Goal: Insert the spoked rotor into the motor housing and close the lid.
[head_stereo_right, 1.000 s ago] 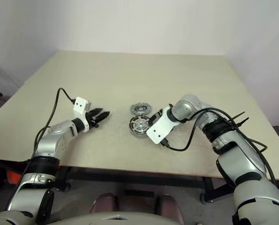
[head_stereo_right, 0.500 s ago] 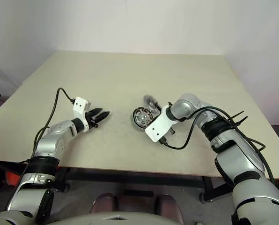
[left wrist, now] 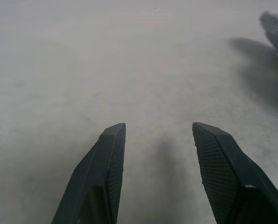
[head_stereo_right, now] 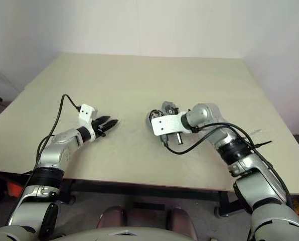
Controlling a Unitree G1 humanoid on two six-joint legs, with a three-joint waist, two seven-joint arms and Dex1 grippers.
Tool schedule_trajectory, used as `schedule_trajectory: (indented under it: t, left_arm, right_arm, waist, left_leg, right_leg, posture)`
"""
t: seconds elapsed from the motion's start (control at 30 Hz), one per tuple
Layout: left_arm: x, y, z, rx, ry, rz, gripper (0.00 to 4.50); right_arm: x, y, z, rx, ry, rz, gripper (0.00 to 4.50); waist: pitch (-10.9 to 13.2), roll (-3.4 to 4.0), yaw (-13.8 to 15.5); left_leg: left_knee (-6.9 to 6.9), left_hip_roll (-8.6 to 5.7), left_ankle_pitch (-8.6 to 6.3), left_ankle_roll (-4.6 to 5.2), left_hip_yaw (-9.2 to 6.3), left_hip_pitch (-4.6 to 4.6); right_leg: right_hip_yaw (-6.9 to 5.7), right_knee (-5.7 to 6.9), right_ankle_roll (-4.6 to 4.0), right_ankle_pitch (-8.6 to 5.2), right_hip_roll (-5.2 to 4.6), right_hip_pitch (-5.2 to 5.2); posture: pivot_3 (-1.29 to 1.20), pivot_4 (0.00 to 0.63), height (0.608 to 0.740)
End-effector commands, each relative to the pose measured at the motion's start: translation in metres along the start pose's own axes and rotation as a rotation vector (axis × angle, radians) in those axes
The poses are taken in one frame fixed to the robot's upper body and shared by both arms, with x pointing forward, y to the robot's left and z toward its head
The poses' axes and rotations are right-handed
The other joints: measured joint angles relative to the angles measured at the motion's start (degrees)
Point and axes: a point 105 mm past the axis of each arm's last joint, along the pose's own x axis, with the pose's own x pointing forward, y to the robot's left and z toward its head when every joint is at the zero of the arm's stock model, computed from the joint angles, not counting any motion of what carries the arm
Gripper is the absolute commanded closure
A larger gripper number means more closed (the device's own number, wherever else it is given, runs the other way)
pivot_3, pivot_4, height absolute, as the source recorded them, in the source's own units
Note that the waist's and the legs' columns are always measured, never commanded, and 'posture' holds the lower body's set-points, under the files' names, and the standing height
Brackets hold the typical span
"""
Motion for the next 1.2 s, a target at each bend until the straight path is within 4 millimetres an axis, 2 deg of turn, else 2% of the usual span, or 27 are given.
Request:
schedule_trajectory:
  t: [0.03,0.17,0.23,0.47,0.73,1.0,1.2]
  left_arm:
    - [0.0,-0.002,0.013,0.031,-0.04,-0.01,2.06]
    - [0.001,-0.003,0.013,0.03,-0.039,-0.013,2.06]
    - [0.002,-0.003,0.013,0.031,-0.039,-0.014,2.06]
    - [0.0,0.0,0.015,0.037,-0.043,-0.006,2.06]
    - [-0.005,0.002,0.014,0.041,-0.043,0.008,2.06]
    - [-0.005,0.002,0.014,0.045,-0.043,0.01,2.06]
    - [-0.005,0.003,0.015,0.046,-0.044,0.015,2.06]
  right_arm:
    - [-0.024,-0.002,0.036,0.071,-0.107,-0.022,4.5]
    - [-0.022,0.001,0.049,0.226,-0.142,-0.011,4.5]
    - [-0.014,-0.005,0.048,0.338,-0.138,-0.039,4.5]
    - [0.014,-0.013,0.049,0.543,-0.123,-0.049,4.5]
    - [0.026,-0.01,0.057,0.639,-0.121,-0.013,4.5]
    - [0.036,-0.019,0.051,0.801,-0.088,-0.044,4.5]
    - [0.032,-0.022,0.053,0.755,-0.107,-0.065,2.57]
  waist:
    - [0.02,0.03,0.03]
    - [0.02,0.03,0.06]
    - [0.02,0.03,0.06]
    - [0.02,0.04,0.08]
    - [0.02,0.04,0.76]
    - [0.02,0.04,0.93]
    - [0.02,0.05,1.09]
  left_leg:
    - [-0.02,0.01,0.0,0.0,0.0,0.01]
    - [-0.05,0.03,0.02,-0.04,0.0,0.14]
    - [-0.05,0.01,0.05,-0.1,0.0,0.24]
    - [-0.06,0.0,0.24,-0.43,-0.01,0.23]
    - [-0.15,-0.01,0.24,-0.44,-0.01,0.16]
    - [-0.15,-0.01,0.3,-0.54,-0.01,0.26]
    - [-0.14,-0.03,0.31,-0.56,-0.02,0.25]
  right_leg:
    - [0.0,0.0,0.0,-0.01,0.0,0.0]
    - [0.01,0.05,-0.02,-0.02,0.02,0.02]
    - [0.04,0.11,-0.02,-0.03,0.01,0.09]
    - [0.05,0.2,-0.02,-0.02,0.0,0.06]
    - [0.01,0.04,-0.01,-0.03,-0.01,0.04]
    - [0.03,0.17,-0.01,-0.04,-0.01,0.06]
    - [0.03,0.17,0.0,-0.03,-0.04,0.07]
  posture:
    - [0.0,0.0,0.74]
    - [0.0,0.0,0.74]
    - [0.0,0.0,0.74]
    - [0.0,0.0,0.74]
    - [0.0,0.0,0.74]
    - [0.0,0.0,0.74]
    - [0.0,0.0,0.74]
